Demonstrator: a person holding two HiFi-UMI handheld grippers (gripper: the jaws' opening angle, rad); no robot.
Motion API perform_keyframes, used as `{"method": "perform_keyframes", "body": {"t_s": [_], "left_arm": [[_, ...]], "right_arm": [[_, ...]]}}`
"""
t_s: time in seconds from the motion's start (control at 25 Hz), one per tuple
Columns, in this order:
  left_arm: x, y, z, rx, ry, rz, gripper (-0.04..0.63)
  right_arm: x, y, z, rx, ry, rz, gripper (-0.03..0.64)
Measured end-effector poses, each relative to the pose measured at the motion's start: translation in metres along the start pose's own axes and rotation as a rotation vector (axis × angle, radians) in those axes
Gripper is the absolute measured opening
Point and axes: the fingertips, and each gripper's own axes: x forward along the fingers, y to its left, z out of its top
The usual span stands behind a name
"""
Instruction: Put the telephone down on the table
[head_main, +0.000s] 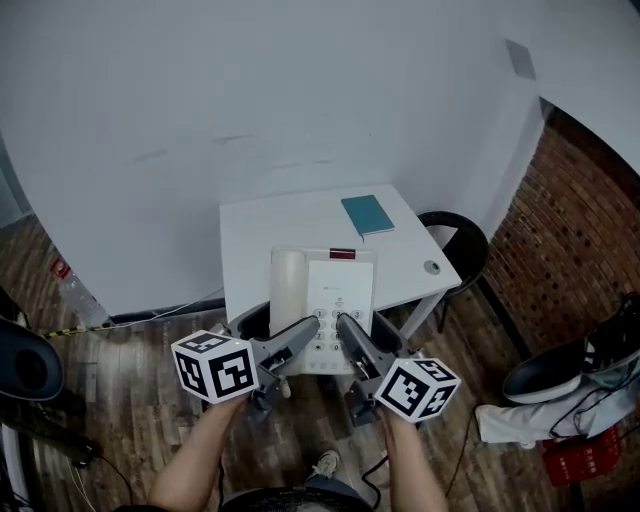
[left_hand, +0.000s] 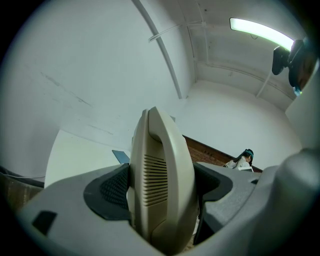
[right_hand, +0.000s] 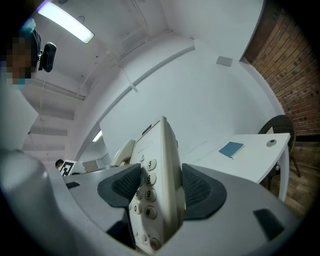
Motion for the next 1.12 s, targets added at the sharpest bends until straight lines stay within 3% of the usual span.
{"method": "perform_keyframes", "body": {"t_s": [0.28,0.8,1.12], "left_arm": [[0.079,-0.025,0.003,0.005,0.0,0.032,0.39],[0.102,-0.004,-0.007,0.016,-0.035,0.044,0.39],[0.146,0.029,0.017,-0.011,-0.046,0.06,0.39]], "right_arm": [[-0.007,-0.068,0.049,0.022,0.001,0.022,0.258],[0.01,-0.096,0.044,0.002,0.003,0.055,0.258],[0.059,-0.128,0.066,-0.004,0.035,0.062,0.257]]}}
